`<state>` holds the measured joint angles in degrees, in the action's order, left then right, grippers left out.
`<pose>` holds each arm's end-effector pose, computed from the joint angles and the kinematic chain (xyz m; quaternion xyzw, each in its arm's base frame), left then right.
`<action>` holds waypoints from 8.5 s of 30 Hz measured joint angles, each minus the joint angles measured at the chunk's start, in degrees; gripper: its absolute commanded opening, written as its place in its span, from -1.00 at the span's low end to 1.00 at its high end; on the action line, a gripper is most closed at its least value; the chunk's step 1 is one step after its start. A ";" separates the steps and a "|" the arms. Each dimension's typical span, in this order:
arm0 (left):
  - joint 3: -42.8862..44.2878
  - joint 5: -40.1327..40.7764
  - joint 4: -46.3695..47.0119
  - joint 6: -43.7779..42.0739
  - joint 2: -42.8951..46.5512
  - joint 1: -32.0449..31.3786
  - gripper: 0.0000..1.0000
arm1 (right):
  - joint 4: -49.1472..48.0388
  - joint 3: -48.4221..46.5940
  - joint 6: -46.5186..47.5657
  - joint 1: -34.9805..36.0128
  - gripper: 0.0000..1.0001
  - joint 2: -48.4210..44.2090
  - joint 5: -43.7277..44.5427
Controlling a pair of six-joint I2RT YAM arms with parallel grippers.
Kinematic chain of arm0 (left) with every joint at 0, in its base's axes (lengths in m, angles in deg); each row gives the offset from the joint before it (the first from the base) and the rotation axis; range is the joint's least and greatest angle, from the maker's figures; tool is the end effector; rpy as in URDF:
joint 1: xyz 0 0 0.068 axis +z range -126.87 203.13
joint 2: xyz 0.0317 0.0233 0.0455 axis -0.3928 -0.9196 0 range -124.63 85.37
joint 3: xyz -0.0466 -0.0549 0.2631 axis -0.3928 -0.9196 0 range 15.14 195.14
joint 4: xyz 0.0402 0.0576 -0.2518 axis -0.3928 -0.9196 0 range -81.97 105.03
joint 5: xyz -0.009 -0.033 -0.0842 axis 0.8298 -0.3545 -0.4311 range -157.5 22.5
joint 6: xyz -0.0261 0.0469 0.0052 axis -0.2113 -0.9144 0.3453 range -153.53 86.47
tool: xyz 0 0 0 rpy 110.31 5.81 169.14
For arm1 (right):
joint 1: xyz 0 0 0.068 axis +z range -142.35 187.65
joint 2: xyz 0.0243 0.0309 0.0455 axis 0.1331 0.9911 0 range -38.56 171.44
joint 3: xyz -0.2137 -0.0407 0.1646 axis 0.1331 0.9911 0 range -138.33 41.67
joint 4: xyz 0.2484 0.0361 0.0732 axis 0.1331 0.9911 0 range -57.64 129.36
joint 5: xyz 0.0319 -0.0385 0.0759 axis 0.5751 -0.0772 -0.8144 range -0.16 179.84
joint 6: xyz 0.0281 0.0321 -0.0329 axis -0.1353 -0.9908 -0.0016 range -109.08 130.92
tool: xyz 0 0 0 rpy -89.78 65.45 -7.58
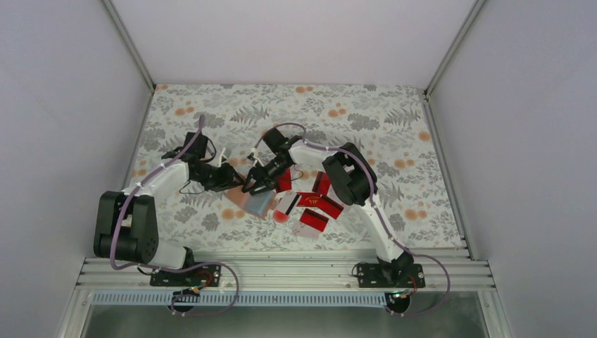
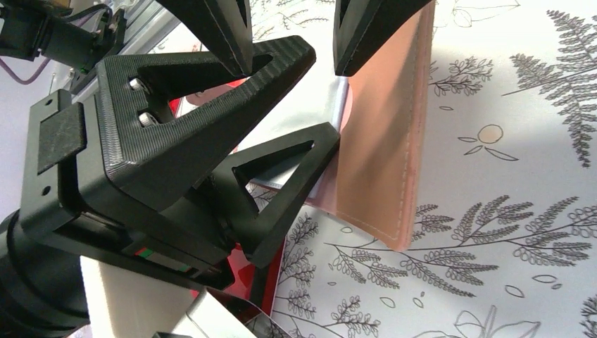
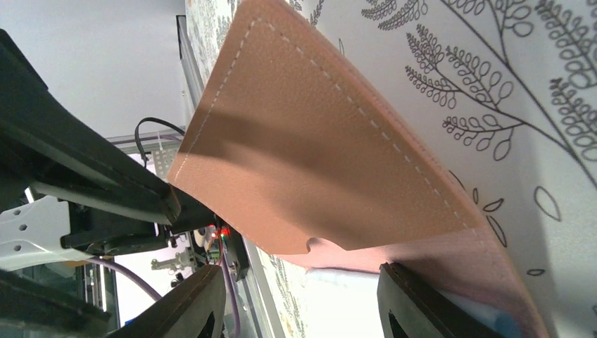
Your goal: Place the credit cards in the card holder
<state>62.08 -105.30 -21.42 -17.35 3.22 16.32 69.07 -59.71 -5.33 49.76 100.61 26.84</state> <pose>0.2465 -0.0514 0.1859 -0.0249 0.9351 -0.3434 0.0840 0.3306 0.3415 0.0965 0.2577 -0.8077 -0.5081 0.1521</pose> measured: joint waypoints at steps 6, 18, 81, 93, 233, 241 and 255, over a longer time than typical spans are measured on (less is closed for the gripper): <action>-0.13 2.51 -0.15 -0.55 -1.99 -1.97 -0.46 | 0.04 0.31 -0.26 0.07 0.13 -0.50 1.14; -0.90 10.71 1.25 -0.13 -7.23 -2.05 -0.48 | 0.85 5.20 -1.90 -0.22 0.17 -6.60 7.58; -0.52 11.89 1.42 -0.09 -9.40 -2.67 -0.49 | -0.31 16.44 -4.26 -0.39 0.23 -17.27 14.12; 2.05 11.89 -3.04 0.07 -7.87 -2.75 -0.49 | -1.68 6.47 -4.57 -0.42 0.23 -11.54 10.62; -0.68 10.64 2.16 -0.52 -3.93 -4.72 -0.58 | 22.49 -13.33 -25.38 0.74 0.99 -7.72 61.59; -1.16 10.60 2.32 -0.52 -3.91 -4.72 -0.58 | 27.41 -21.33 -32.11 0.87 0.99 -0.98 62.79; -1.42 10.12 3.32 -0.55 -2.84 -4.72 -0.58 | 31.54 -31.85 -33.48 2.36 0.73 6.62 65.77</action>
<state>60.66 -95.18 -18.10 -17.90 0.38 11.60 100.61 -91.56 -38.81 52.12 107.23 92.61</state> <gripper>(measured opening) 0.213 0.917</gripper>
